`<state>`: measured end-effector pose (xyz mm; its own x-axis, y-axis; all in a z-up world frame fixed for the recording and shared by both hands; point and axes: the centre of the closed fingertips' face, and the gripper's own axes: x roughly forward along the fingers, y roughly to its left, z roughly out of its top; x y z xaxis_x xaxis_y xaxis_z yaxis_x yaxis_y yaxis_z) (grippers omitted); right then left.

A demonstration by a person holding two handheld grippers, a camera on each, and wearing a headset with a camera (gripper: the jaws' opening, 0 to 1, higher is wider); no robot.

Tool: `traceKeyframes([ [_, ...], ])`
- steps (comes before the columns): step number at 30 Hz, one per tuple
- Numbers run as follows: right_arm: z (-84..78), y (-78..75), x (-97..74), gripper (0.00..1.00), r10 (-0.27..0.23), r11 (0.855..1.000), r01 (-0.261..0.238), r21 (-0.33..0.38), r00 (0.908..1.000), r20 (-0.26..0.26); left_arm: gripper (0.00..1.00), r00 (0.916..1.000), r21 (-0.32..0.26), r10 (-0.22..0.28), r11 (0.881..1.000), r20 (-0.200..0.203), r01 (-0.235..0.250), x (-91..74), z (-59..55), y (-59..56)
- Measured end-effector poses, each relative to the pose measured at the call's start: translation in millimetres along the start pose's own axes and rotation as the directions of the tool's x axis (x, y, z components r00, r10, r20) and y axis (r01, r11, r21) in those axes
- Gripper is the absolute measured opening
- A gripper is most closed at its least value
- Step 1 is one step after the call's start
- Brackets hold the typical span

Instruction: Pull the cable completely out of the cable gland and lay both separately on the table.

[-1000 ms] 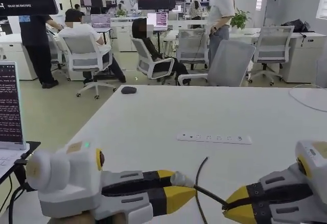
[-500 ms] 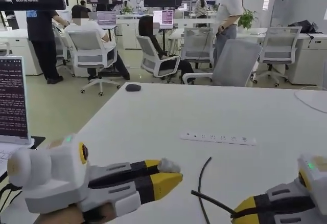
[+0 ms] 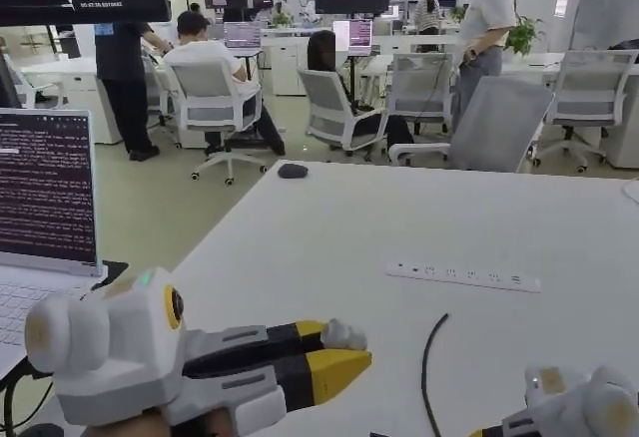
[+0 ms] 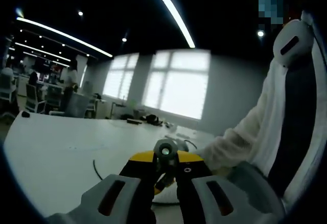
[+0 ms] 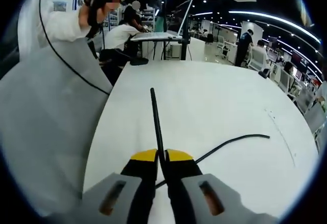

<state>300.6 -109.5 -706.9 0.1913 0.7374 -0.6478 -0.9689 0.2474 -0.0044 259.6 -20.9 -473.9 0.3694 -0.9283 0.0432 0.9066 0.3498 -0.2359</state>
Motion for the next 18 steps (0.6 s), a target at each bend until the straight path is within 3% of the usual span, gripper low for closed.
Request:
traceKeyframes([
  [6, -16.6, -2.7, 13.8, 0.05, -0.006, 0.999, 0.007, 0.050, 0.9998, -0.017, 0.15, 0.9999, -0.013, 0.011, 1.000, 0.008, -0.011, -0.2, 1.4, 8.0],
  [16, -37.7, -0.4, 13.7, 0.06, -0.007, 0.994, 0.011, 0.109, 0.9995, -0.030, 0.15, 0.9998, -0.029, -0.002, 1.000, 0.021, 0.003, 9.9, 3.0, 20.4],
  [18, -39.1, -4.3, 11.8, 0.06, -0.032, 0.993, 0.035, 0.109, 0.9991, -0.028, 0.15, 0.9996, -0.030, -0.007, 1.000, 0.027, 0.008, 12.0, 4.0, 22.1],
])
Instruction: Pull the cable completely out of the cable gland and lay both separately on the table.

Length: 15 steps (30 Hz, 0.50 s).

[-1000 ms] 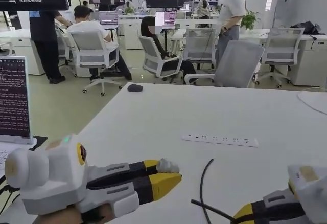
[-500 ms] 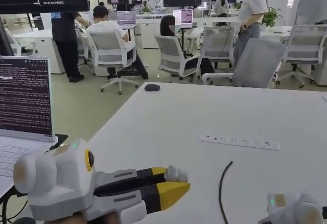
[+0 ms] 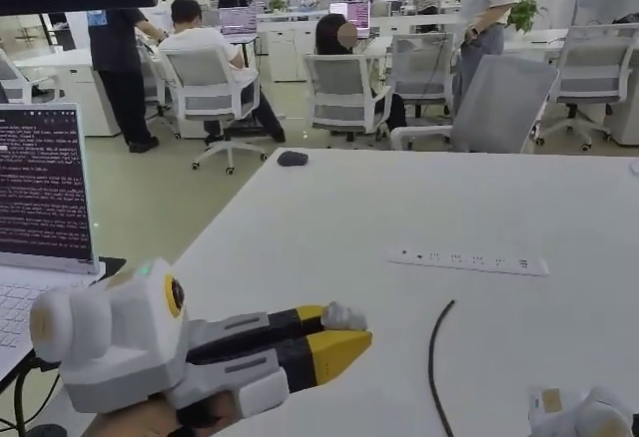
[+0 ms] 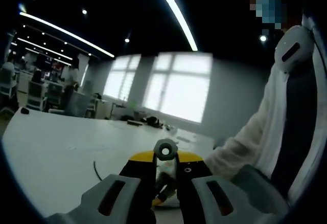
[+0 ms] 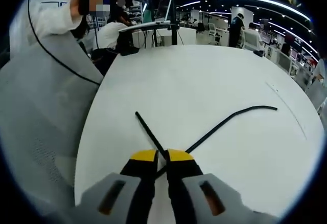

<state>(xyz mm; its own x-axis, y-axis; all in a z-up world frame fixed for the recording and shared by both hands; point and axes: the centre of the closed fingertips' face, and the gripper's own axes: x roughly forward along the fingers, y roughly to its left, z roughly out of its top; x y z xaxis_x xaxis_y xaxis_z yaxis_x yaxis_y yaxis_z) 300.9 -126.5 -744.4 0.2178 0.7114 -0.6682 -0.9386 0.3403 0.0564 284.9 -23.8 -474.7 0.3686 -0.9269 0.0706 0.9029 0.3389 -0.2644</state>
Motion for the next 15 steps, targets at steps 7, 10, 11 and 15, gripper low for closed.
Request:
traceKeyframes([
  [7, 13.0, -8.2, -17.8, 0.14, -0.044, 0.998, 0.041, 0.039, 0.9967, 0.068, 0.15, 1.0000, -0.005, -0.005, 1.000, 0.008, 0.005, 7.0, -2.6, 10.3],
  [10, 32.0, -10.7, -32.1, 0.17, -0.075, 0.997, 0.073, 0.027, 0.9889, 0.128, 0.15, 1.0000, -0.010, -0.004, 1.000, -0.002, 0.004, 10.9, -9.4, 17.3],
  [11, 38.3, -11.1, -36.0, 0.17, -0.082, 0.996, 0.079, 0.026, 0.9853, 0.150, 0.15, 0.9999, -0.015, -0.002, 1.000, -0.011, 0.001, 12.4, -14.2, 21.3],
  [15, 64.9, -11.9, -56.0, 0.17, -0.101, 0.995, 0.094, 0.043, 0.9670, 0.234, 0.15, 0.9987, -0.025, 0.016, 1.000, -0.048, -0.017, 17.4, -31.8, 36.1],
])
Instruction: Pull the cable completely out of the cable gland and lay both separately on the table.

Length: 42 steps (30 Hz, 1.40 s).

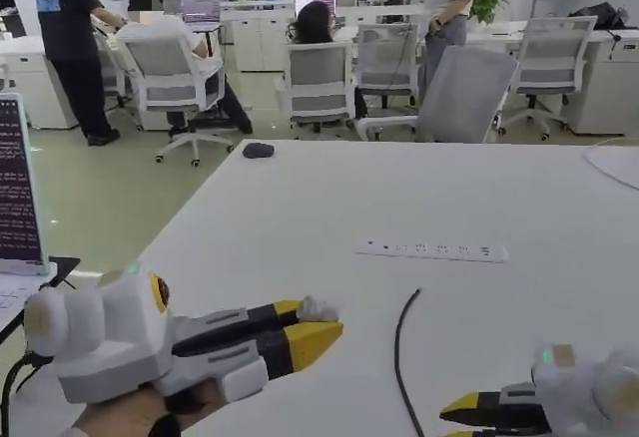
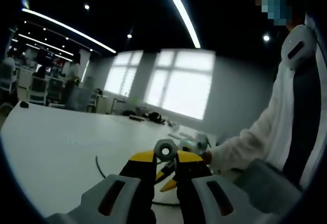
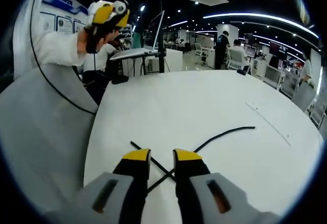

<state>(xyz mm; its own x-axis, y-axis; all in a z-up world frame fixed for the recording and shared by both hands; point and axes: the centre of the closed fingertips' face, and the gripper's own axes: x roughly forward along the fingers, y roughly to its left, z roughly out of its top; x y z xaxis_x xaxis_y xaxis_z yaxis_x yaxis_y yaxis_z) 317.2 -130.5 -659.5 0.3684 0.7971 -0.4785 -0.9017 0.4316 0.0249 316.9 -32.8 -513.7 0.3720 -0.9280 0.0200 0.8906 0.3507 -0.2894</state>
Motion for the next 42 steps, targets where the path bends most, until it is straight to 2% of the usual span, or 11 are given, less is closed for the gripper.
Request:
traceKeyframes([
  [2, 9.7, -0.2, -5.5, 0.16, -0.009, 1.000, 0.009, -0.007, 0.9997, 0.022, 0.15, 0.9998, 0.001, 0.007, 1.000, -0.021, -0.007, 3.2, -9.1, 6.0],
  [5, 15.5, 0.5, -9.2, 0.15, -0.016, 1.000, 0.017, -0.026, 0.9995, 0.027, 0.15, 0.9986, -0.003, 0.023, 1.000, -0.048, -0.023, 6.6, -22.9, 15.7],
  [9, 15.9, 1.6, -13.4, 0.15, -0.032, 0.999, 0.032, -0.031, 0.9991, 0.030, 0.15, 0.9969, -0.015, 0.043, 0.999, -0.066, -0.044, 9.0, -38.9, 28.7],
  [16, -4.1, 9.3, -28.3, 0.14, -0.076, 0.997, 0.075, 0.032, 0.9969, 0.019, 0.15, 0.9887, -0.017, 0.109, 0.994, -0.103, -0.111, 11.7, -68.7, 56.7],
  [20, -15.6, 7.8, -51.3, 0.15, -0.150, 0.984, 0.146, 0.101, 0.9882, 0.031, 0.15, 0.9771, -0.004, 0.135, 0.990, -0.164, -0.138, 13.5, -92.1, 68.5],
  [25, -37.9, 4.8, -81.6, 0.14, -0.226, 0.963, 0.224, 0.147, 0.9742, -0.005, 0.15, 0.9689, -0.016, 0.154, 0.987, -0.194, -0.160, 17.6, -114.9, 83.1],
  [29, -57.8, 1.4, -109.5, 0.14, -0.303, 0.931, 0.302, 0.206, 0.9527, -0.030, 0.15, 0.9613, -0.012, 0.169, 0.984, -0.217, -0.176, 22.2, -127.9, 90.2],
  [31, -64.9, 1.4, -121.5, 0.14, -0.335, 0.914, 0.333, 0.232, 0.9417, -0.035, 0.15, 0.9568, -0.007, 0.175, 0.983, -0.233, -0.181, 25.2, -134.3, 89.9],
  [39, -82.0, 4.9, -158.7, 0.14, -0.433, 0.852, 0.429, 0.299, 0.8996, -0.058, 0.15, 0.9290, 0.003, 0.230, 0.971, -0.290, -0.239, 26.2, -160.9, 101.2],
  [41, -84.9, 3.6, -164.3, 0.14, -0.447, 0.842, 0.444, 0.307, 0.8920, -0.064, 0.15, 0.9104, 0.045, 0.234, 0.971, -0.341, -0.233, 24.7, -169.5, 101.2],
  [42, -85.5, 2.9, -165.9, 0.14, -0.453, 0.838, 0.449, 0.310, 0.8892, -0.063, 0.15, 0.9098, 0.045, 0.231, 0.972, -0.345, -0.229, 25.1, -170.3, 100.4],
])
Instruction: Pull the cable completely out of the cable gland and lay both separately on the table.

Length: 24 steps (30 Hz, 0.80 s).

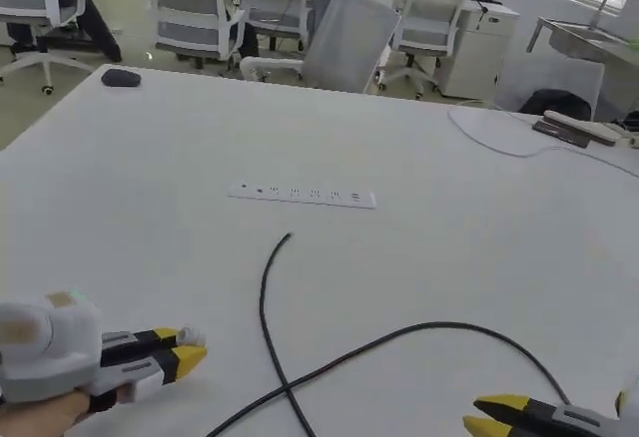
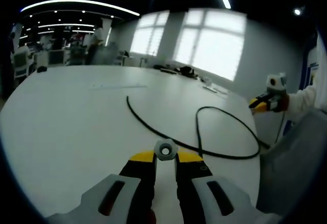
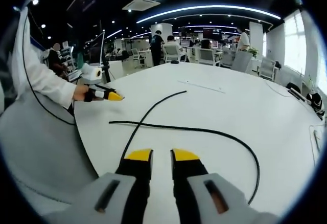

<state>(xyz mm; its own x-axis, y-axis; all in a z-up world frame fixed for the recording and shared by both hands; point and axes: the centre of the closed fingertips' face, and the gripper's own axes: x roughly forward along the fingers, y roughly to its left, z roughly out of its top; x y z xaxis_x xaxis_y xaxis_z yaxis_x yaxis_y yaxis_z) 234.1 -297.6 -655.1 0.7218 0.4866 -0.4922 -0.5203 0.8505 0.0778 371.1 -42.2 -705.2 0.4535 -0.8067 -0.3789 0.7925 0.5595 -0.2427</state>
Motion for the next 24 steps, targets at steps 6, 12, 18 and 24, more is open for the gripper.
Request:
traceKeyframes([
  [6, -0.4, -3.7, -2.3, 0.13, -0.024, 0.999, 0.024, 0.021, 0.9995, 0.019, 0.15, 0.9928, 0.065, -0.006, 0.998, -0.119, 0.014, 5.7, -20.5, -5.0],
  [12, -2.8, -2.5, -2.2, 0.13, -0.024, 0.999, 0.023, 0.029, 0.9994, 0.024, 0.15, 0.9768, 0.119, -0.004, 0.992, -0.214, 0.030, 10.6, -36.7, -6.5],
  [18, -4.1, -0.8, -0.4, 0.13, -0.019, 0.999, 0.018, 0.035, 0.9995, 0.024, 0.15, 0.9497, 0.170, 0.017, 0.985, -0.313, 0.038, 13.1, -52.0, -4.6],
  [24, -6.3, 1.4, 3.8, 0.14, -0.004, 0.999, 0.004, 0.039, 0.9999, 0.016, 0.15, 0.9459, 0.161, 0.009, 0.986, -0.324, 0.046, 15.7, -53.4, -7.3],
])
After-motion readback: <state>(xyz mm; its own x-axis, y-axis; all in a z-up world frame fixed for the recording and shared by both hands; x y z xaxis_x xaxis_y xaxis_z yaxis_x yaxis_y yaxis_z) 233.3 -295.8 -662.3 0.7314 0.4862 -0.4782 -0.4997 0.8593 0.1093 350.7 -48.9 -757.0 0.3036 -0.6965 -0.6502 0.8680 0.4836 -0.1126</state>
